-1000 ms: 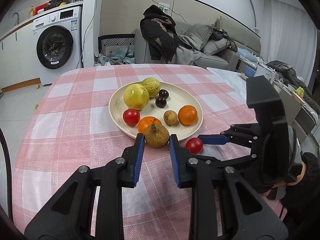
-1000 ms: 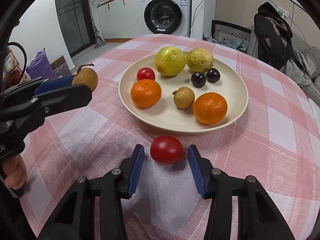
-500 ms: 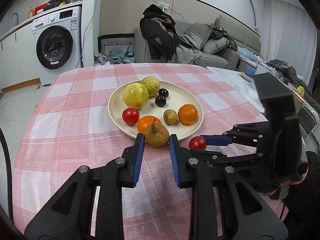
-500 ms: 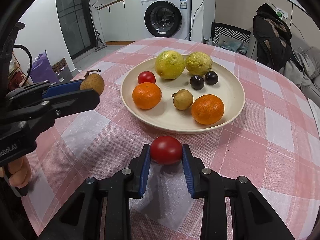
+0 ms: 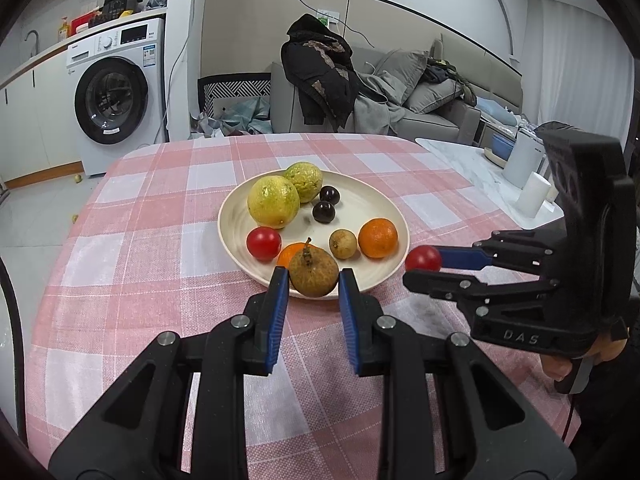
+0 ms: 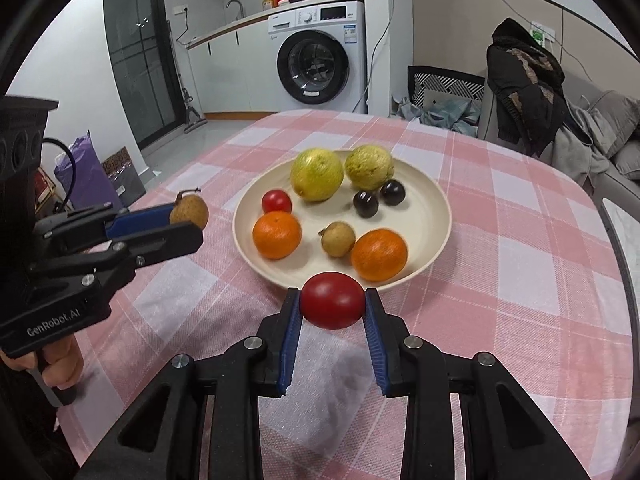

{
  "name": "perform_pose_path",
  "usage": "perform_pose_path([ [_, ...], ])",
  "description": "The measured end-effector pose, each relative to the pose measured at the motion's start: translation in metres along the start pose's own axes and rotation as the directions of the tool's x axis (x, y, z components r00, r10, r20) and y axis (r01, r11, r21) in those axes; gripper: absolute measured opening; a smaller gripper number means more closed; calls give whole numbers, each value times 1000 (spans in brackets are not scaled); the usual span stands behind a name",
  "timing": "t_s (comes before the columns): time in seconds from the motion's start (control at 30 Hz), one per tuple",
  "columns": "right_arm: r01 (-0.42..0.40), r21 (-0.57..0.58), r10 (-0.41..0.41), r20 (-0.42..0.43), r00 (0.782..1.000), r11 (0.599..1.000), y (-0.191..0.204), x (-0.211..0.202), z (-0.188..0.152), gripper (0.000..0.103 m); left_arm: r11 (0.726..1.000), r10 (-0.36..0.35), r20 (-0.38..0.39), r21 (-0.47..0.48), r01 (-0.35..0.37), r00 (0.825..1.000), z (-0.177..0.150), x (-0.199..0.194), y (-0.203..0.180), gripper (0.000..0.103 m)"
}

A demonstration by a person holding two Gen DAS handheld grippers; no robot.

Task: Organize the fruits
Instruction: 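Carry the pear and tomato onto the cream plate and open both tools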

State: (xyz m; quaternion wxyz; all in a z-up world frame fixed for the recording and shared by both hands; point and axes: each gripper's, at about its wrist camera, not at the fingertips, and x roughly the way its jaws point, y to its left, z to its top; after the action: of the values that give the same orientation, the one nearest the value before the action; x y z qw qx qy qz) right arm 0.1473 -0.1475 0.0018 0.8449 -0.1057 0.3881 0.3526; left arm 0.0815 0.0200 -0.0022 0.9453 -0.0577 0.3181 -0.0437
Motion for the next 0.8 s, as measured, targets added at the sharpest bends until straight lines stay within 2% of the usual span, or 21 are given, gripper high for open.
perform_pose_path([
  [0.43,26,51,-30,81,996,998,-23,-9,26,32,1000,16,11,25,-16,1000,22,17,-6,23],
  [0.8,37,97,-45,87,995,995,-38,0,37,32,997,39,-1,62,-39,999,36,44,-15,23],
])
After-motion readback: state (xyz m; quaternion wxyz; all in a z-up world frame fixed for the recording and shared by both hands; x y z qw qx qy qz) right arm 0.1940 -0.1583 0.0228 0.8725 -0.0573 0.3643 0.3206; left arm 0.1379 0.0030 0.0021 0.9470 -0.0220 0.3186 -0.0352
